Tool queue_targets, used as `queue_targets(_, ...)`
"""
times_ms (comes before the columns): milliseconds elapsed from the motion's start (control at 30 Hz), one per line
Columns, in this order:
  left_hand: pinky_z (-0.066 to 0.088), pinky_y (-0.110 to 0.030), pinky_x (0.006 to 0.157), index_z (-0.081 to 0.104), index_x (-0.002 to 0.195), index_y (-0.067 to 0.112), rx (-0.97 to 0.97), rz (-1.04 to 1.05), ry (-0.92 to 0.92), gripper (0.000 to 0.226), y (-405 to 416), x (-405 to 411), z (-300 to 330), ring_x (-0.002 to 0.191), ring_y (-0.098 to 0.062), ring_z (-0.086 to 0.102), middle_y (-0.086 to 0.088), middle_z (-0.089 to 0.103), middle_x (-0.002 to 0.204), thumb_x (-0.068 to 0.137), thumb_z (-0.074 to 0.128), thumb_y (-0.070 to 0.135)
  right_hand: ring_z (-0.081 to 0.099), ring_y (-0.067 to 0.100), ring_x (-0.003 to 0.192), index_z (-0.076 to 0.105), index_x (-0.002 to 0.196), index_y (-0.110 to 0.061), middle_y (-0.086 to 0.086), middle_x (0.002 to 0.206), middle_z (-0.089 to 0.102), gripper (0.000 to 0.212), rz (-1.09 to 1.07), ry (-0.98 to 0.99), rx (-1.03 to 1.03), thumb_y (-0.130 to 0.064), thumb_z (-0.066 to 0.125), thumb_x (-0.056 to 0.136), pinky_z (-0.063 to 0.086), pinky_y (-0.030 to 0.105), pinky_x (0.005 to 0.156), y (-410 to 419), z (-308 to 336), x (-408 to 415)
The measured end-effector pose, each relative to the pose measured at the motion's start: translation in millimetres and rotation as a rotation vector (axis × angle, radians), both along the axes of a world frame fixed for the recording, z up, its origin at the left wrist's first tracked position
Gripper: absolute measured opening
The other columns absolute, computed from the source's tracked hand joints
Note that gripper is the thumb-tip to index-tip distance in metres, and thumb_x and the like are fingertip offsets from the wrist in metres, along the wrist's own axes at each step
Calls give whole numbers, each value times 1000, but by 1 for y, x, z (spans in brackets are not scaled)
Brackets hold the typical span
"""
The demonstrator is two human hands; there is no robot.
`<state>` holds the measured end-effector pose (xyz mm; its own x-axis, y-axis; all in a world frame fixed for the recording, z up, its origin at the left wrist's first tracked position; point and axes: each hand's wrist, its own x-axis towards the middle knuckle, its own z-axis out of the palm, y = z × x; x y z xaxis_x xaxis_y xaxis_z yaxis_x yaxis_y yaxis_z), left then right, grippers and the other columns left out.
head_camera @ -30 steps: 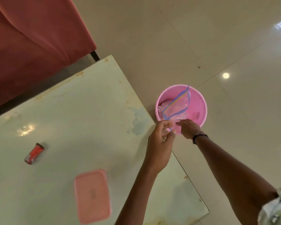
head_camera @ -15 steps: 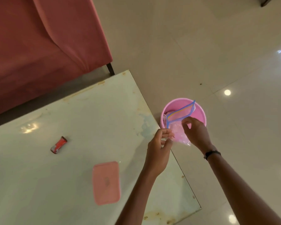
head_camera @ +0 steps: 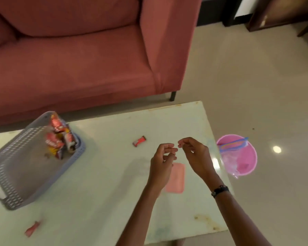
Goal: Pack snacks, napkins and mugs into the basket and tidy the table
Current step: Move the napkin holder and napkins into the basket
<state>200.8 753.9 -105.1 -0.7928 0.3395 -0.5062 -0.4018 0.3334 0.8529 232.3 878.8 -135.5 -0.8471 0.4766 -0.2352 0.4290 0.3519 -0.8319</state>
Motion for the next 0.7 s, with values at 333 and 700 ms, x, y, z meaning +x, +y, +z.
queue_targets(333, 48, -23, 72, 56, 111, 20, -7, 187, 36, 21, -227, -22, 45, 86, -10, 64, 4, 70, 107, 94, 46, 15, 64, 3, 76, 68, 90, -19, -10, 82, 69, 21, 186, 21, -85, -4, 54, 91, 43, 1, 65, -225, 40, -41)
queue_targets(700, 47, -20, 68, 56, 107, 18, -52, 346, 40, 16, -426, -43, 53, 81, -7, 63, 4, 68, 101, 95, 47, 15, 65, 15, 90, 68, 92, -10, 0, 94, 71, 16, 266, 38, -200, -9, 52, 93, 50, 22, 84, -412, 59, -87)
